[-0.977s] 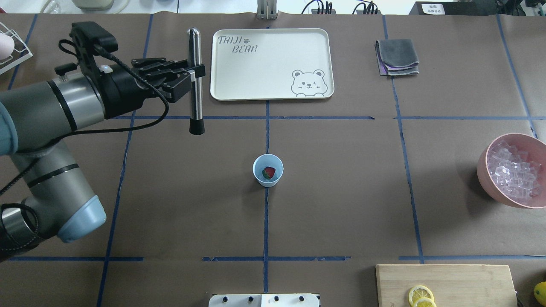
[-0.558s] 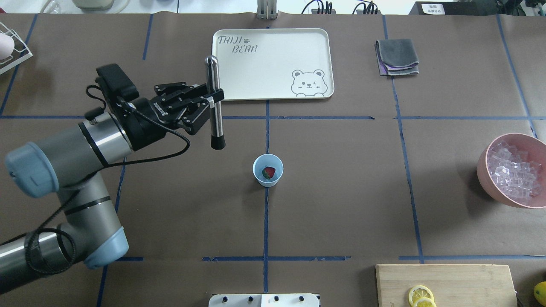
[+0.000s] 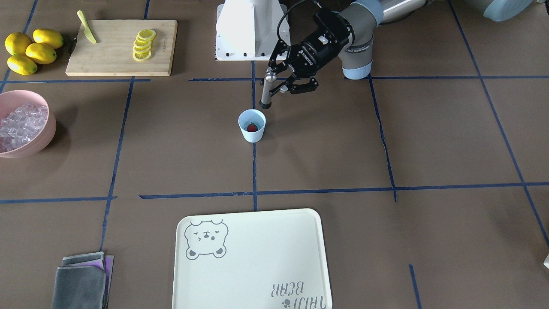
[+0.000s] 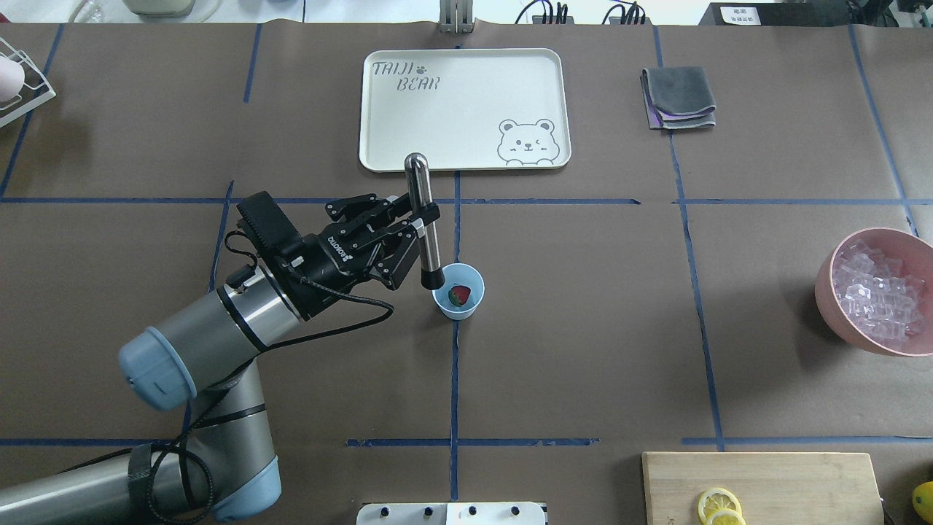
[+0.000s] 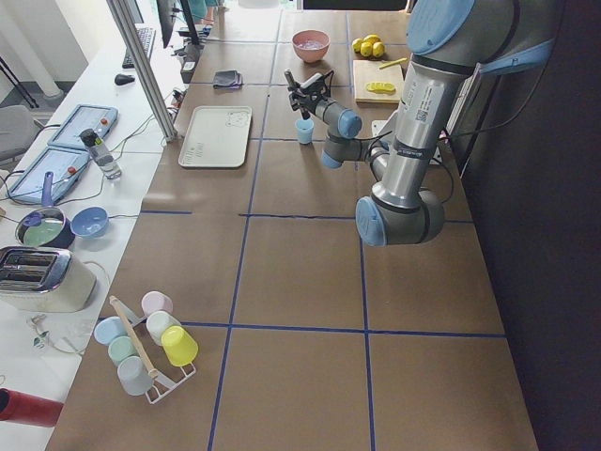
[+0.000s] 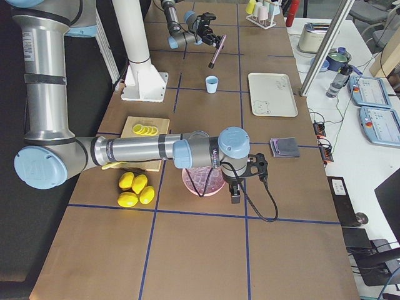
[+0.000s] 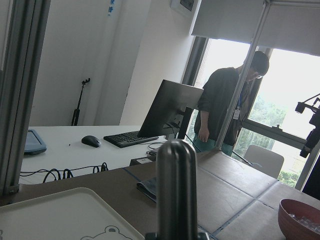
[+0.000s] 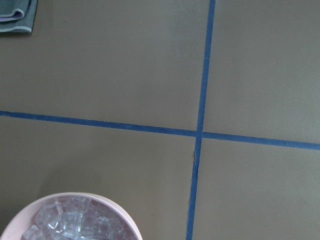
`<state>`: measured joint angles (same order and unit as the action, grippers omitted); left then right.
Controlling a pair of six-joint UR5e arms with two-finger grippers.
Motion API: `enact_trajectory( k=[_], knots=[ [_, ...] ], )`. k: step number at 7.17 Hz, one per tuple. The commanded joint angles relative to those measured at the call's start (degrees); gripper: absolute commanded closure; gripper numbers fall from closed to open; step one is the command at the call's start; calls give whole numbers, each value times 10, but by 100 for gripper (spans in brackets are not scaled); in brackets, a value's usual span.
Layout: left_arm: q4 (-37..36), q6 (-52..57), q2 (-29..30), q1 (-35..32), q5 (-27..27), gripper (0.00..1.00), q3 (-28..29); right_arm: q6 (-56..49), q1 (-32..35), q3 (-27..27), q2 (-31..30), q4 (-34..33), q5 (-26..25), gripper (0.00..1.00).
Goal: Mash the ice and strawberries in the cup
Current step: 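Carry the upright pestle with the left gripper over the cup, then lower the pestle into the cup and press down on the contents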
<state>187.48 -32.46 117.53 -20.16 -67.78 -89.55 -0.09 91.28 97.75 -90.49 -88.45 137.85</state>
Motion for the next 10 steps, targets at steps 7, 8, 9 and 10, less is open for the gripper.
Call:
enact_trajectory(
  k=[7,8,9,10],
  knots=[
    [75,13,38,16,25,100,94,0,-1,-1,3,-1,-1,1],
    [75,13,47,16,25,100,107,0,-1,-1,3,0,-1,1],
    [75,13,52,16,25,100,115,0,-1,-1,3,-1,-1,1],
    [76,12,54,16,24,100,118,0,-1,-1,3,-1,-2,1]
  ],
)
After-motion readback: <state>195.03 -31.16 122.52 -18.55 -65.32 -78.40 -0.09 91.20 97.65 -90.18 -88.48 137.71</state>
